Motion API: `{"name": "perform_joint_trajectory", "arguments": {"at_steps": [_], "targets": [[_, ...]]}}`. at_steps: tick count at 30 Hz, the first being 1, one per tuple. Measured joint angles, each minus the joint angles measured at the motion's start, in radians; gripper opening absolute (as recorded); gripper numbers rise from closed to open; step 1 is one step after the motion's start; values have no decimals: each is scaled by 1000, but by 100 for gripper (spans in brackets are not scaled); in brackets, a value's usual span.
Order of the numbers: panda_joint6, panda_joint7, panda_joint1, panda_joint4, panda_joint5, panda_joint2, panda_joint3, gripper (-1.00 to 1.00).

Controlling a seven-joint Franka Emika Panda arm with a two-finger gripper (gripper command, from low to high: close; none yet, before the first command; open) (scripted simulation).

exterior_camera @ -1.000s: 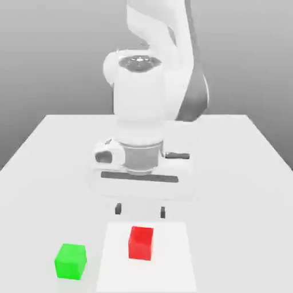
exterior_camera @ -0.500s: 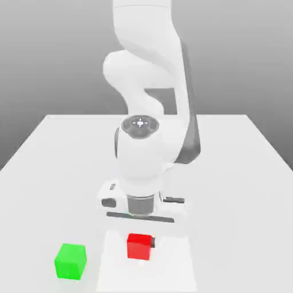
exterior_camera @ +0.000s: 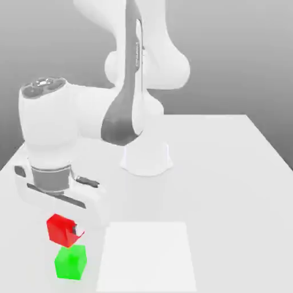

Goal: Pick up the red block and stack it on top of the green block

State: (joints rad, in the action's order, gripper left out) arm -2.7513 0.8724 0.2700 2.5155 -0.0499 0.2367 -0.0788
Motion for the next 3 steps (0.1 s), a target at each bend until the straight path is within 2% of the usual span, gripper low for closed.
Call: {"name": "perform_joint_trajectory", "arguments": {"at_steps": [1,3], "targets": [[-17,-2,2,-1,-4,18,2,100],[-17,-2,2,-1,-4,18,2,100]]}}
